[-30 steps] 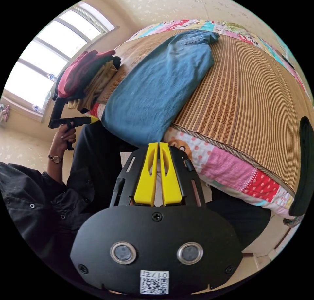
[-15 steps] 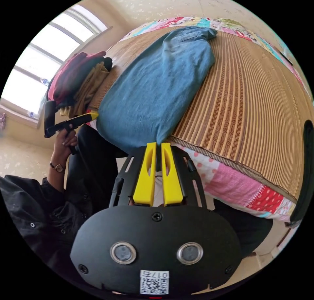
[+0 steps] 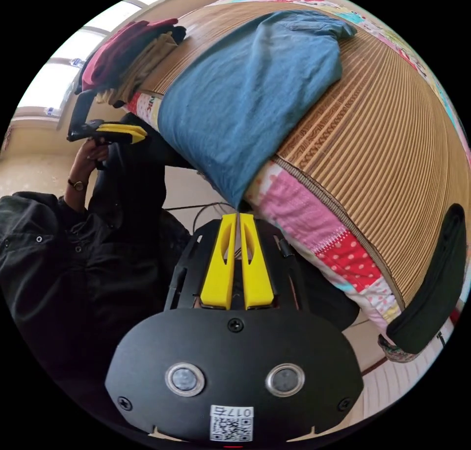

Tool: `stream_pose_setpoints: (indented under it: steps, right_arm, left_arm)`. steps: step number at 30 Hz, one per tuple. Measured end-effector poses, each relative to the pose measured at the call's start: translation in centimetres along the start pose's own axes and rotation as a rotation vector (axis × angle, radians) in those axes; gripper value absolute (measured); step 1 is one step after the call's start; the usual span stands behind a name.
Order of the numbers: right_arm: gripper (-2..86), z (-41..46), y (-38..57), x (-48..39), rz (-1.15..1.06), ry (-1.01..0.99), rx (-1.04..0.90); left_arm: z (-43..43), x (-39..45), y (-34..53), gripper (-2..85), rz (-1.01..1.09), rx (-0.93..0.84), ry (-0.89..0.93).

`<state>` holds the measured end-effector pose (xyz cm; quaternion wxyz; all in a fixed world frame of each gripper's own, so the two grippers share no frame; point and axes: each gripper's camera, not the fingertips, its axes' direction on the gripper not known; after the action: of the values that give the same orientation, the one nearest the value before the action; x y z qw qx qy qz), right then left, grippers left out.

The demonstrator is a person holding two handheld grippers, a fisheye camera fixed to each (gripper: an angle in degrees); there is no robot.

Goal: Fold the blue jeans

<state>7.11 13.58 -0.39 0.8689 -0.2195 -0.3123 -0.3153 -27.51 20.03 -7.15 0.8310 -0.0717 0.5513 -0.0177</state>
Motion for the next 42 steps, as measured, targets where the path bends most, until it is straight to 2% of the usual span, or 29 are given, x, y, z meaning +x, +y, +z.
stream_pose_setpoints:
  steps: [5,7,9,10,12,15,17,19,25,29,33,38,42]
  right_arm:
    - [4.2,-4.4,-6.7,-0.6,-0.005,-0.003,0.207]
    - [6.0,-6.5,-12.0,-0.9,-0.053,-0.036,0.366]
    - [7.8,-7.1,-16.2,-0.5,-0.161,-0.185,0.525]
    - [8.7,-6.9,-19.8,0.3,-0.204,-0.313,0.534]
    - [9.2,-6.2,-26.3,1.9,-0.157,-0.394,0.458]
    - [11.8,-6.4,-36.3,3.9,0.028,-0.199,0.414]
    - [13.3,-6.9,-41.4,4.0,0.046,-0.061,0.417]
    - [14.0,-7.1,-47.0,4.8,0.155,0.062,0.435]
    - [12.5,-4.9,-52.7,7.9,0.43,0.056,0.498]
    - [8.7,-3.1,-53.3,6.3,0.385,0.174,0.525]
    - [8.0,-2.7,-55.3,3.7,0.304,0.306,0.429]
    - [9.3,-1.9,-56.7,2.5,0.357,0.332,0.382]
    - [7.7,-0.8,-58.0,0.4,0.331,0.429,0.319]
  left_arm:
    - [-0.8,-0.7,-1.3,7.7,-0.005,0.091,-0.012]
    - [-0.3,-0.9,-0.9,7.9,-0.012,0.109,0.018]
    - [-0.2,-0.6,0.0,7.9,0.006,0.14,0.054]
    - [-0.1,-0.3,0.6,7.9,0.026,0.159,0.075]
    - [0.2,0.3,1.4,7.9,0.097,0.176,0.127]
    - [0.8,0.9,2.1,7.9,0.196,0.181,0.193]
    - [0.6,1.3,2.2,7.9,0.252,0.185,0.184]
    - [0.2,1.1,2.3,7.9,0.299,0.187,0.177]
    - [-0.4,-1.6,2.4,7.9,0.279,0.188,0.281]
    - [-0.7,-2.6,2.6,7.9,0.269,0.18,0.303]
    - [-1.3,-3.5,2.7,7.9,0.262,0.196,0.35]
    - [-1.8,-4.3,2.5,7.9,0.256,0.191,0.345]
    - [-1.6,-6.8,2.5,7.9,0.169,0.175,0.404]
